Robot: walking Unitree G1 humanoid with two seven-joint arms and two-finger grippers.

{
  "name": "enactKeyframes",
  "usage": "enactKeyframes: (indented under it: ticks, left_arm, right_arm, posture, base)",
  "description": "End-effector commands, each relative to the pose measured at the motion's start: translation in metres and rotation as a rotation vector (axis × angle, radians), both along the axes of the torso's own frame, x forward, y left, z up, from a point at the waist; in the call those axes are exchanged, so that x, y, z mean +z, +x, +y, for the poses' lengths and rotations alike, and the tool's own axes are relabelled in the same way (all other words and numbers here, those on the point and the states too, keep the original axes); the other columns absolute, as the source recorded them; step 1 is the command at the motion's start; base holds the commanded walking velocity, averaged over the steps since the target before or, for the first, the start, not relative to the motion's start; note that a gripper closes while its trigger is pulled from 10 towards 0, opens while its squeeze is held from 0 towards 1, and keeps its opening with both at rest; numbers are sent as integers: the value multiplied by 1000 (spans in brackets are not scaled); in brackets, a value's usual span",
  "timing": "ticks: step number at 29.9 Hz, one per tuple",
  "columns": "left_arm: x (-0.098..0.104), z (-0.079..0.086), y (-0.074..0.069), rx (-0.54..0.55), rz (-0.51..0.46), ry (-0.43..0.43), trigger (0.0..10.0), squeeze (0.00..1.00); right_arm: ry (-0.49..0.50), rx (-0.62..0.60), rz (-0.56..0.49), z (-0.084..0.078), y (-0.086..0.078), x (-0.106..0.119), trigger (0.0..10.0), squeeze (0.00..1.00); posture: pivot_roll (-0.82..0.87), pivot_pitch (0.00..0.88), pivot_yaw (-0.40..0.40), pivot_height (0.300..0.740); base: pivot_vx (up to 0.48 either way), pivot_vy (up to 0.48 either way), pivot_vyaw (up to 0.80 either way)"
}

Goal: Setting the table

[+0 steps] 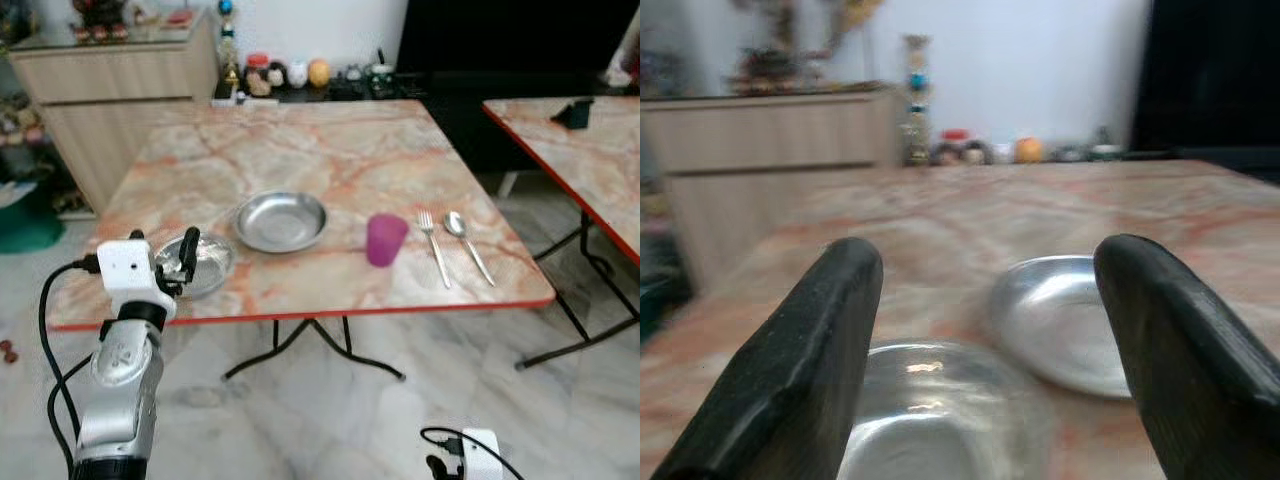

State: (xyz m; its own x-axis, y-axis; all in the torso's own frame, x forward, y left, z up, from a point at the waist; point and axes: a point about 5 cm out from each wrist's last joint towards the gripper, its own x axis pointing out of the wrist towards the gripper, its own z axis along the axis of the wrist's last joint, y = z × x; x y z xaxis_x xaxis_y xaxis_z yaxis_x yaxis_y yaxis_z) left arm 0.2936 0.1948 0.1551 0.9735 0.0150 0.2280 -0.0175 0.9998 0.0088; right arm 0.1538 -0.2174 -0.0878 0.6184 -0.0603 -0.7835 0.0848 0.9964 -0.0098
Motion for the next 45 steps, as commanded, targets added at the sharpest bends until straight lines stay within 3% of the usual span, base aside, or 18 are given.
enactKeyframes:
  ticks: [1, 11, 32, 37, 42, 45]
  left_arm:
    - [5, 8, 0, 17, -10, 9, 10000, 0]
    - [8, 9, 1, 24, -14, 9, 10000, 0]
    - [11, 9, 2, 3, -11, 13, 10000, 0]
    - [11, 4, 5, -63, 17, 30, 10000, 0]
    - [12, 0, 11, -178, 73, -25, 10000, 0]
    - [12, -1, 17, -225, 113, -16, 10000, 0]
  right_arm:
    - [15, -1, -12, 6, 5, 1, 10000, 0]
    - [3, 39, -9, 8, 2, 0, 10000, 0]
    - [23, -5, 51, 10, -13, -7, 10000, 0]
    - [23, -8, 73, 10, -17, -9, 10000, 0]
    - [24, -13, 95, 9, -20, -11, 10000, 0]
    - [25, -16, 112, 11, -23, -12, 10000, 0]
  posture:
    - [15, 0, 1, 740]
    - [18, 0, 2, 740]
    - [18, 0, 12, 740]
    - [22, 0, 12, 740]
    - [23, 0, 17, 740]
    - [25, 0, 20, 740]
  base:
    - [289, 0, 0]
    - [289, 0, 160]
    - [290, 0, 114]
    - [163, 0, 0]
    - [0, 0, 0]
    - [0, 0, 0]
